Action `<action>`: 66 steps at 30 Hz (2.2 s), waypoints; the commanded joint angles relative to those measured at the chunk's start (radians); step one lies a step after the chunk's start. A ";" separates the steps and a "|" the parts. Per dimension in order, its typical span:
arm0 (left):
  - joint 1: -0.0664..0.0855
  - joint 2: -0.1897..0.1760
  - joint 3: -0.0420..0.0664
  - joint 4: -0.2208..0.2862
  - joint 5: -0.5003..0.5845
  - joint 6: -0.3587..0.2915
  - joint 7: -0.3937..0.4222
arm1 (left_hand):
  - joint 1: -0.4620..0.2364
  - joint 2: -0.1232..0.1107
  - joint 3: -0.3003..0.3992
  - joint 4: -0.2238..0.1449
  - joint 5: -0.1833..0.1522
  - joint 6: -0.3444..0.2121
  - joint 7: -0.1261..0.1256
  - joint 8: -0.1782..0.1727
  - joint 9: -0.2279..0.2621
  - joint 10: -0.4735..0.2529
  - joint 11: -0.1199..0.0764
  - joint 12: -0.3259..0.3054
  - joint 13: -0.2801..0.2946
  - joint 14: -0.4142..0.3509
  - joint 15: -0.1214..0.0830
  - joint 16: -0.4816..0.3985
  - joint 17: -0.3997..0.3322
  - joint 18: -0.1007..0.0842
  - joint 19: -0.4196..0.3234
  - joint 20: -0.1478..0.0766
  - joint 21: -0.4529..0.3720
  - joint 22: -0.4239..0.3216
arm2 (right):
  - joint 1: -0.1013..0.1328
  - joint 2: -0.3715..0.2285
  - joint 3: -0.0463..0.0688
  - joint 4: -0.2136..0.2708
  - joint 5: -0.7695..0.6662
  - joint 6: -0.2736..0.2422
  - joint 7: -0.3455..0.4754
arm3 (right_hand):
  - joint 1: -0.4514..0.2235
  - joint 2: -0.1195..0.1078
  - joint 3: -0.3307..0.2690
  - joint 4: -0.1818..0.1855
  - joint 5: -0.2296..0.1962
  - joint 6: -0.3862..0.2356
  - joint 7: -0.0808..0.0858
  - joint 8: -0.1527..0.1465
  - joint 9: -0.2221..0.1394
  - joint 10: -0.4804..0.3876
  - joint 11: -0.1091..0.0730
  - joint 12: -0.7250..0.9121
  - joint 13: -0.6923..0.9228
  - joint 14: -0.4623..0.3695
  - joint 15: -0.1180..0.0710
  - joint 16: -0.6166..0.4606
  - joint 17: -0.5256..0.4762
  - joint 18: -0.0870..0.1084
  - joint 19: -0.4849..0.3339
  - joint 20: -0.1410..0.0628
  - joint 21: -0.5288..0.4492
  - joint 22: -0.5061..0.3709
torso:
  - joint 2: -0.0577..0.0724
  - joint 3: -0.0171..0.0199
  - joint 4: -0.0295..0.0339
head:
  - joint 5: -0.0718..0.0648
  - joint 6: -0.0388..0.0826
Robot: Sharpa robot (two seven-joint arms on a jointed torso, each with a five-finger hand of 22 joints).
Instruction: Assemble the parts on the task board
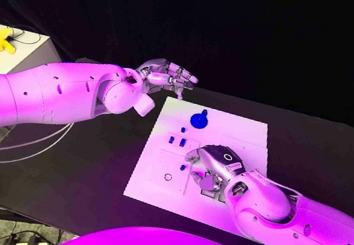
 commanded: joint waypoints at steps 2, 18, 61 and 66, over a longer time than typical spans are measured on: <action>0.001 -0.001 0.001 0.003 0.003 0.021 0.002 | -0.001 0.010 -0.006 -0.002 0.004 -0.007 -0.003 0.001 -0.001 -0.007 0.000 0.003 -0.001 -0.006 0.004 -0.005 -0.001 0.014 -0.001 0.005 -0.001 -0.001 | 0.029 -0.045 0.006 0.041 0.031 -0.014 -0.011 | 0.011 0.000 0.024 0.004 0.004 0.024 0.003 0.012 0.005 0.041 -0.005 0.028 -0.001 0.028 -0.005 0.035 0.032 0.004 0.040 -0.008 0.054 0.062 | -0.001 -0.0004 -0.0006 | -0.015 0.000; 0.000 -0.028 0.000 0.031 0.003 0.025 0.015 | -0.002 0.010 -0.008 -0.001 0.003 -0.008 -0.003 0.001 -0.001 -0.008 0.001 0.004 -0.002 -0.006 0.004 -0.005 -0.001 0.014 -0.001 0.005 -0.003 -0.002 | 0.160 -0.185 0.015 -0.001 0.142 0.154 0.145 | -0.031 -0.034 -0.029 0.036 0.018 0.015 -0.007 0.005 0.006 0.020 -0.008 0.018 -0.007 0.037 -0.008 0.059 0.043 0.001 0.047 -0.004 0.051 0.072 | 0.001 -0.0008 -0.0003 | -0.043 0.000; 0.000 -0.033 0.000 0.035 0.003 0.026 0.012 | -0.002 0.012 -0.010 0.001 0.004 -0.009 -0.003 0.003 -0.002 -0.010 0.000 0.007 -0.003 -0.006 0.004 -0.005 -0.002 0.014 0.000 0.006 -0.006 -0.004 | 0.143 -0.127 0.010 -0.085 0.156 0.185 0.126 | 0.006 0.032 -0.058 0.107 0.011 0.142 -0.036 0.074 0.040 0.140 -0.043 0.071 0.003 0.088 -0.034 0.151 0.139 -0.028 0.143 -0.029 0.157 0.220 | 0.000 -0.0006 -0.0016 | -0.046 0.000; 0.000 -0.033 0.000 0.034 0.003 0.026 0.010 | -0.002 0.012 -0.010 0.001 0.004 -0.009 -0.003 0.003 -0.002 -0.010 0.000 0.007 -0.003 -0.006 0.004 -0.005 -0.002 0.014 0.000 0.006 -0.006 -0.004 | 0.142 -0.126 0.010 -0.086 0.167 0.159 0.102 | 0.006 0.041 -0.055 0.112 0.004 0.150 -0.041 0.081 0.045 0.152 -0.047 0.070 0.004 0.093 -0.038 0.159 0.152 -0.031 0.153 -0.032 0.173 0.238 | 0.000 -0.0013 -0.0010 | -0.048 0.000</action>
